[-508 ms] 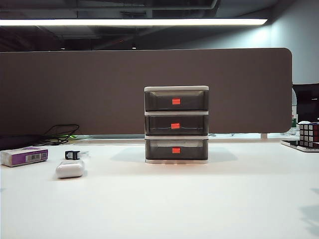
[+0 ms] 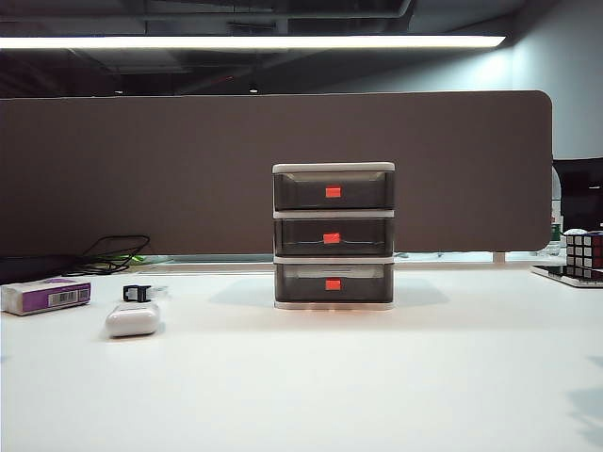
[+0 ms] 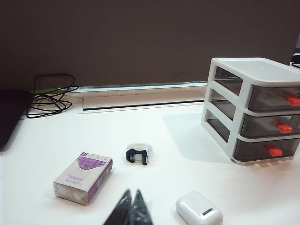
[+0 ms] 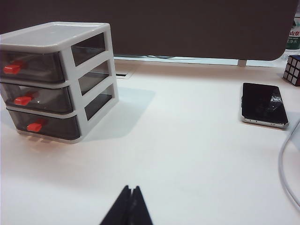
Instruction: Open the second layer of the drawer on the table, pick up the earphone case on the table and put it in, and finally close the drawer.
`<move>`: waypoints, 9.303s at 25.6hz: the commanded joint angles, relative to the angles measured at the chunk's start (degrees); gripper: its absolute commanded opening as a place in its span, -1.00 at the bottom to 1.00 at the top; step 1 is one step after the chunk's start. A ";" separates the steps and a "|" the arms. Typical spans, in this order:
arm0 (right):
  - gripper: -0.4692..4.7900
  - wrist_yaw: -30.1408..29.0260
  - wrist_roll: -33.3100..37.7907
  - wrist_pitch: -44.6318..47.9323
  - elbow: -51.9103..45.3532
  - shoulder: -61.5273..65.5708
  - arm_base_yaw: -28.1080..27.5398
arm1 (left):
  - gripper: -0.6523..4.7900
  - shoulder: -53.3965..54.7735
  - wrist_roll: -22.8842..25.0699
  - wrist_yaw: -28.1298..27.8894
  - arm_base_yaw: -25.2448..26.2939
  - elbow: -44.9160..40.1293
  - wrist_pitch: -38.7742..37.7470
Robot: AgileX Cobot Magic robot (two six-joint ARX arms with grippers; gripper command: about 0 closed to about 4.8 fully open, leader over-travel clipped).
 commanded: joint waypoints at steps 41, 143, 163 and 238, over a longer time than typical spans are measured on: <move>-0.84 -33.09 9.86 1.36 -0.35 -0.11 0.15 | 0.10 0.48 -25.83 17.79 -0.11 0.15 -4.94; -0.84 -27.61 -0.11 26.47 63.41 99.76 19.12 | 0.26 120.06 -8.39 -50.38 -59.32 43.65 76.37; -0.84 -25.38 -1.38 22.99 63.39 99.80 19.30 | 0.24 121.74 -5.07 -64.78 -61.07 49.77 66.53; -0.84 -11.61 -5.84 3.52 74.05 102.90 19.28 | 0.01 125.72 -3.74 -59.69 -57.53 55.47 72.35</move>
